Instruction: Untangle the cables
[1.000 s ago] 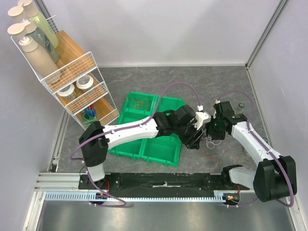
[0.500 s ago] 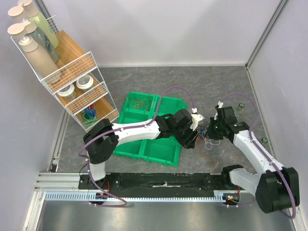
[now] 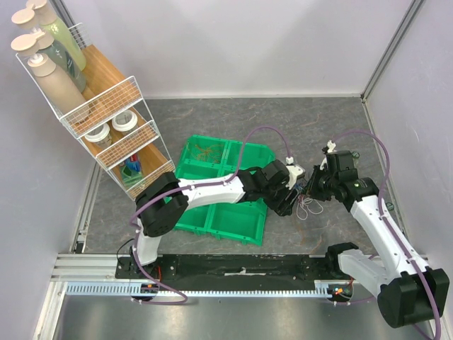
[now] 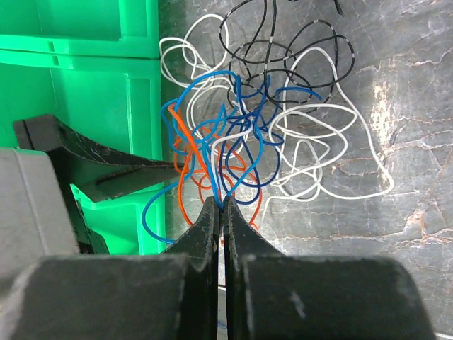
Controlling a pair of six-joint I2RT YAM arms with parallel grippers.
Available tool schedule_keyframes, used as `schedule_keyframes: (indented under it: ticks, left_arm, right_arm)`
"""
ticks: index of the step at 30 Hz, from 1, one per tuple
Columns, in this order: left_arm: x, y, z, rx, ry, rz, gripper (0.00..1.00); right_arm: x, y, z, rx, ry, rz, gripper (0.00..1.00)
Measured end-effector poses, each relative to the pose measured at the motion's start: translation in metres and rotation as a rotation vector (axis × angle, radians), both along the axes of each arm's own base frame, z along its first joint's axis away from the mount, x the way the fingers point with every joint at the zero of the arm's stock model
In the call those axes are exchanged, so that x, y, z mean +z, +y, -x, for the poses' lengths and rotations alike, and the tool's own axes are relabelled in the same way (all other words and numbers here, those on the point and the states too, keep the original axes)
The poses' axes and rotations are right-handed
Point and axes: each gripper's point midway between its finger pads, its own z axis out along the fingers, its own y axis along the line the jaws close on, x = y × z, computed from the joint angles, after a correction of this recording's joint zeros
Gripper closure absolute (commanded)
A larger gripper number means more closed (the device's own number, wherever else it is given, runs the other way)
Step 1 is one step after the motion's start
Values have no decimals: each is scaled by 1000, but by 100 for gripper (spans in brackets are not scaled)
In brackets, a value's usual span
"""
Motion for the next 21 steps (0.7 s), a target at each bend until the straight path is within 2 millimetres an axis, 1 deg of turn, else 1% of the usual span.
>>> schedule_keyframes:
  ticks: [1, 3, 5, 9, 10, 12, 13, 14, 16, 17, 19, 21]
  left_arm:
    - [2, -1, 0, 1, -1, 5, 23]
    - [4, -3, 0, 2, 2, 19, 23]
    - [6, -6, -1, 5, 2, 32, 28]
    - [9, -13, -1, 1, 12, 44, 45]
    - [10, -16, -3, 1, 12, 51, 52]
    - [10, -21, -5, 2, 11, 55, 59]
    - [10, -21, -6, 4, 11, 55, 65]
    - [9, -22, -7, 7, 10, 51, 69]
    - [6, -22, -11, 18, 2, 40, 86]
    - [6, -22, -14, 26, -3, 33, 92]
    - [5, -21, -19, 42, -18, 17, 98]
    - [5, -18, -24, 62, -35, 0, 98]
  right_arm:
    - [-1, 0, 1, 1, 6, -1, 100]
    - [-1, 0, 3, 2, 14, -1, 100]
    - [0, 1, 3, 3, 20, -3, 100]
    - [10, 2, 2, 3, 13, -11, 100]
    - [13, 2, 1, 3, 6, -15, 100]
    - [20, 4, -2, 5, -9, -24, 100]
    - [22, 4, -3, 3, -13, -27, 100]
    - [22, 5, -3, 1, -13, -29, 100]
    - [22, 5, -3, -2, -9, -31, 100]
    - [21, 5, -3, -2, -5, -33, 100]
    - [19, 6, -3, -2, 8, -36, 100]
    - [16, 6, -2, -2, 22, -32, 96]
